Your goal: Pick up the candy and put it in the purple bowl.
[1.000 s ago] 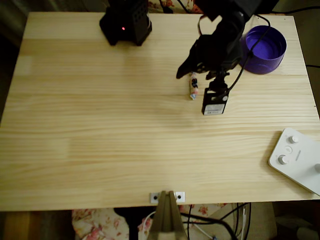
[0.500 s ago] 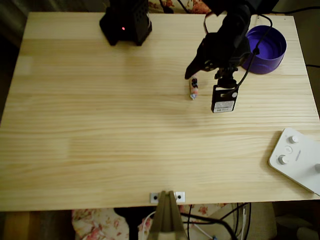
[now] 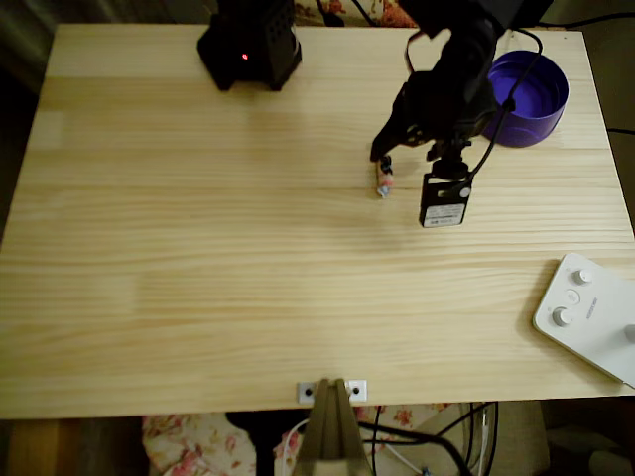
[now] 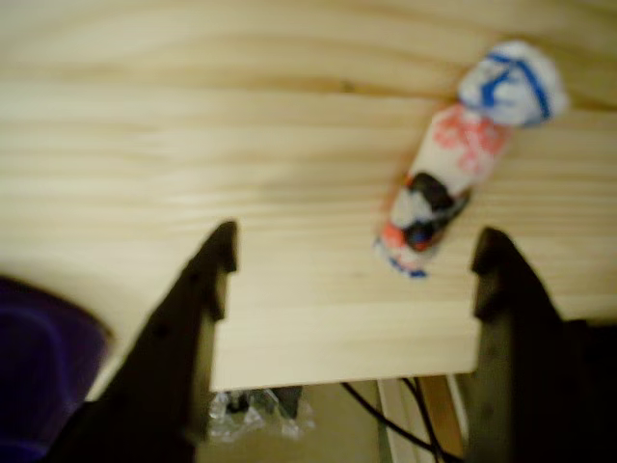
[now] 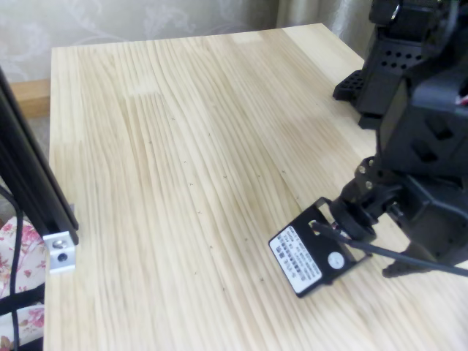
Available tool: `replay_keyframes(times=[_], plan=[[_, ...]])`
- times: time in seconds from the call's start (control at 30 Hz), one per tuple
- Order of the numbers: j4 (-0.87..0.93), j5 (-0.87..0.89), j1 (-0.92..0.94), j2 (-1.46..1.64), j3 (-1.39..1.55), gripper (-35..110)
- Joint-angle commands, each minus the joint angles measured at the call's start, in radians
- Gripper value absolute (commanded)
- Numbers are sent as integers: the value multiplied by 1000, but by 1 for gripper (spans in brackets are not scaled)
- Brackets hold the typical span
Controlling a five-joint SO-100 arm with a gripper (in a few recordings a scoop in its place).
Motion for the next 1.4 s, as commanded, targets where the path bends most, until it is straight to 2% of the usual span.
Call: replay_keyframes(times=[0.0,1.37], plan=[[6,26,-20,35,-23,35],[32,6,84,78,71,15]])
